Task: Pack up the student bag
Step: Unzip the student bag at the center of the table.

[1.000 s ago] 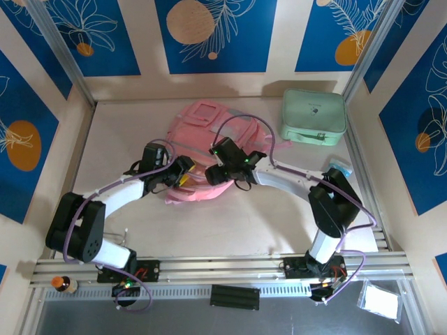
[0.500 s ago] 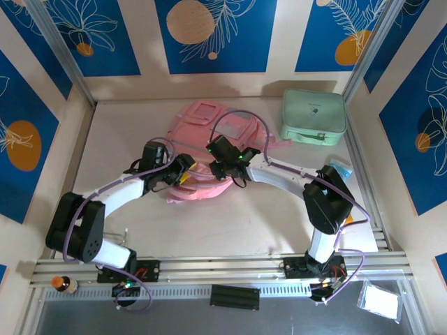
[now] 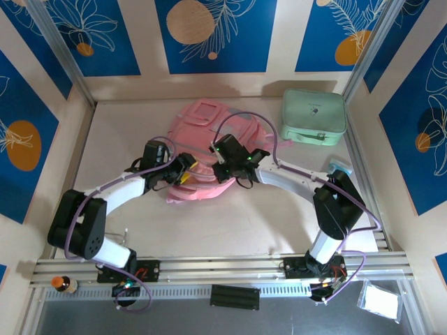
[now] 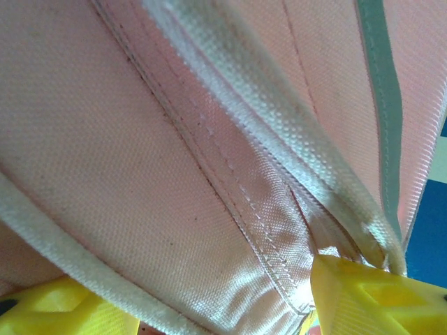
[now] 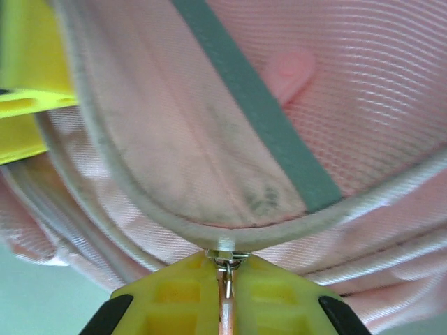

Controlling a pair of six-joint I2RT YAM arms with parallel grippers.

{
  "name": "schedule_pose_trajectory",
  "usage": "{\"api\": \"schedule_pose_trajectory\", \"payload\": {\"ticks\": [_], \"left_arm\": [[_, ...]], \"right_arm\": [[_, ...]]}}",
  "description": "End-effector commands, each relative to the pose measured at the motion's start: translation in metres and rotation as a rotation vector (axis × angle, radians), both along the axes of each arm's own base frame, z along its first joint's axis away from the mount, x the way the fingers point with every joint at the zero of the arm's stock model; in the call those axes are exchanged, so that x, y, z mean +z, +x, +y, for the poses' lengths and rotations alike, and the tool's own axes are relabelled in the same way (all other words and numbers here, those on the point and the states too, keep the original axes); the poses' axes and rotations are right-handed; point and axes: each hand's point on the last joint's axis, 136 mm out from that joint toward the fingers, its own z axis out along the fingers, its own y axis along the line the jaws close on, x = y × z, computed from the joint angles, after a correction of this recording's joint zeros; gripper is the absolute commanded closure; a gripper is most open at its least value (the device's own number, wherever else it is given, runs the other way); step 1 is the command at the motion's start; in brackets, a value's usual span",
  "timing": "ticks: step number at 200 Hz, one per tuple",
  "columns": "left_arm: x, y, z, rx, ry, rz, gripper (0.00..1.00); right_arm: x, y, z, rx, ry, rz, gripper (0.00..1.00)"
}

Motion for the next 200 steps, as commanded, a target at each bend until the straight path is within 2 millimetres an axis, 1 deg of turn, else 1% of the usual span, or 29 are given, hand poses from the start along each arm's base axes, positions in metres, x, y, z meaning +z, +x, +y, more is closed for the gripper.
{"api": "schedule_pose_trajectory", "payload": {"ticks": [1,30,49,65,78,84,104,112,127,140,157,174,200], "left_arm": [[0.016,0.012,-0.016,-0.022,-0.045,-0.05,0.37],[0.015,0.012,-0.02,-0.023,-0.052,-0.046,0.37],[0.015,0.011,-0.018,-0.017,-0.043,-0.046,0.37],[0.015,0.007,-0.012,-0.013,-0.012,-0.045,0.37],[0.015,0.001,-0.005,-0.01,0.032,-0.045,0.37],[0.013,-0.003,-0.001,-0.008,0.058,-0.044,0.37],[0.012,-0.016,0.012,-0.007,0.125,-0.042,0.37],[0.013,-0.021,0.015,-0.006,0.137,-0.047,0.37],[0.016,-0.03,0.017,-0.018,0.149,-0.064,0.38],[0.022,-0.038,0.018,-0.042,0.193,-0.093,0.39],[0.035,-0.044,0.018,-0.087,0.281,-0.147,0.39],[0.052,-0.047,0.012,-0.155,0.386,-0.213,0.41],[0.067,-0.048,0.001,-0.218,0.559,-0.267,0.45]], "right_arm": [[0.014,-0.03,0.036,0.156,0.115,0.074,0.9],[0.014,-0.031,0.052,0.16,0.142,0.101,0.88],[0.017,-0.028,0.05,0.123,0.158,0.109,0.84],[0.022,-0.023,0.038,0.068,0.184,0.11,0.77],[0.032,-0.019,0.025,0.027,0.239,0.116,0.71],[0.039,-0.018,0.019,0.015,0.275,0.12,0.66],[0.054,-0.013,-0.002,-0.048,0.396,0.146,0.57],[0.057,-0.01,-0.011,-0.079,0.447,0.161,0.52],[0.06,-0.001,-0.026,-0.147,0.519,0.192,0.47],[0.062,0.007,-0.036,-0.2,0.562,0.213,0.44],[0.062,0.016,-0.046,-0.257,0.599,0.24,0.43],[0.061,0.023,-0.051,-0.296,0.625,0.272,0.43],[0.056,0.03,-0.06,-0.351,0.645,0.3,0.42]]}}
